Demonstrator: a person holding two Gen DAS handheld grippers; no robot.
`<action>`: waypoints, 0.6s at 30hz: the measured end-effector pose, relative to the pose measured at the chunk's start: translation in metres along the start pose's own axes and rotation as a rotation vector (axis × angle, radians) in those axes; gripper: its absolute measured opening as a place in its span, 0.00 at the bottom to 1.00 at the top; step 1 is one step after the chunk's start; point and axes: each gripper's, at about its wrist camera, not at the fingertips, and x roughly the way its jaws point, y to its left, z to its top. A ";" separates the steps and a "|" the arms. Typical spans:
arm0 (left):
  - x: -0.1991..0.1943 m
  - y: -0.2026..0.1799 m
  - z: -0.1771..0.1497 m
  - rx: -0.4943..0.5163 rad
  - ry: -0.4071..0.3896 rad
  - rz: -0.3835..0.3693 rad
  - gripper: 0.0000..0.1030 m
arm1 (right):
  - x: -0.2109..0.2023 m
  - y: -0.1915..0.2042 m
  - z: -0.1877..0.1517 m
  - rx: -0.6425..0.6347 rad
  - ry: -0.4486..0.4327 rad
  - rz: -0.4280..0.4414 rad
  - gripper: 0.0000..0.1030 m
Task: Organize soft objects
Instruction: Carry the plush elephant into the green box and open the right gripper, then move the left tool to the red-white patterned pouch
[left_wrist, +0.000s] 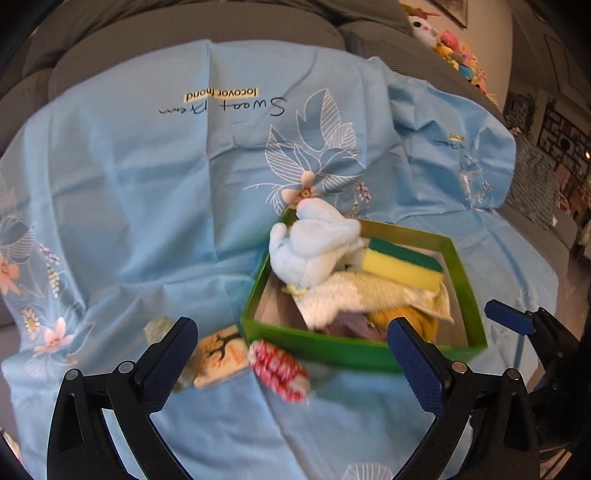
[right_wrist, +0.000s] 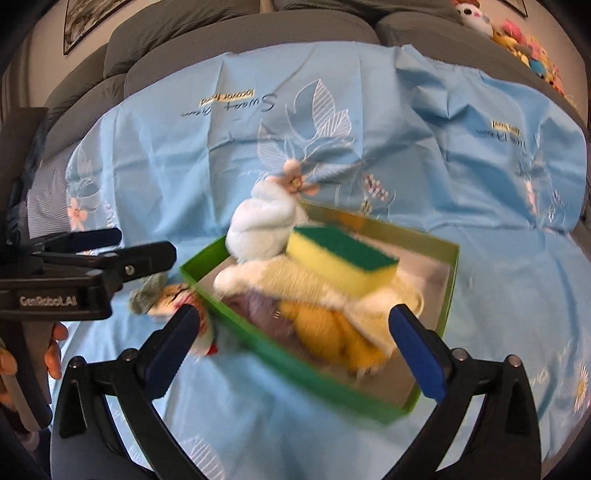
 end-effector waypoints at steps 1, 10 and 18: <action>-0.007 -0.001 -0.005 0.004 -0.004 0.001 0.99 | -0.003 0.003 -0.004 0.003 0.005 -0.007 0.99; -0.045 0.000 -0.034 -0.004 -0.020 0.029 0.99 | -0.031 0.030 -0.036 0.003 0.015 0.029 0.99; -0.060 0.012 -0.055 -0.051 -0.006 0.034 0.99 | -0.039 0.044 -0.050 0.015 0.032 0.047 0.99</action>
